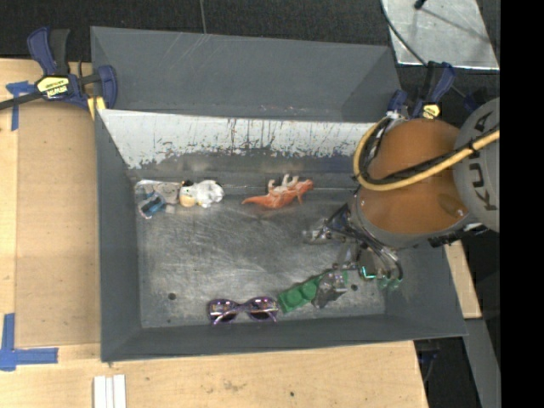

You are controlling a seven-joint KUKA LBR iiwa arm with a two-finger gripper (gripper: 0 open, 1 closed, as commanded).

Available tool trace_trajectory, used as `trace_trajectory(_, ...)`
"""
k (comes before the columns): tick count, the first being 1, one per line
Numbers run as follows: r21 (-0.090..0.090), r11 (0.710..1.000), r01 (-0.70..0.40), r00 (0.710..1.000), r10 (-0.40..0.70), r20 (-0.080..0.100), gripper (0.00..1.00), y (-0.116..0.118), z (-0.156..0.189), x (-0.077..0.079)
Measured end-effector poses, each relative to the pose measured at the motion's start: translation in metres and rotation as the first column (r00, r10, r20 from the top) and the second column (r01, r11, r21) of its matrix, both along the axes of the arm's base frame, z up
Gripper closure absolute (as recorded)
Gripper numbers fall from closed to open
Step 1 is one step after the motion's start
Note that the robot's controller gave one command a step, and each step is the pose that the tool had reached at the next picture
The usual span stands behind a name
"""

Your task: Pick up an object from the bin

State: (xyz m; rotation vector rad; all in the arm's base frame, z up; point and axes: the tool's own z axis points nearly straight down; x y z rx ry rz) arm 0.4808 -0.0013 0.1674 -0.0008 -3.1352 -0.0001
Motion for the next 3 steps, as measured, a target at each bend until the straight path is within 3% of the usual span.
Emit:
trace_trajectory(1, 0.000, 1.000, 0.000, 1.000, 0.000, 0.009, 0.00, 0.000, 0.004, 0.002)
trace_trajectory(2, 0.000, 1.000, 0.013, 1.000, -0.013, 0.016, 0.00, -0.014, -0.048, 0.029)
trace_trajectory(3, 0.001, 0.999, -0.053, 0.998, 0.053, 0.022, 0.00, -0.053, -0.082, 0.041)
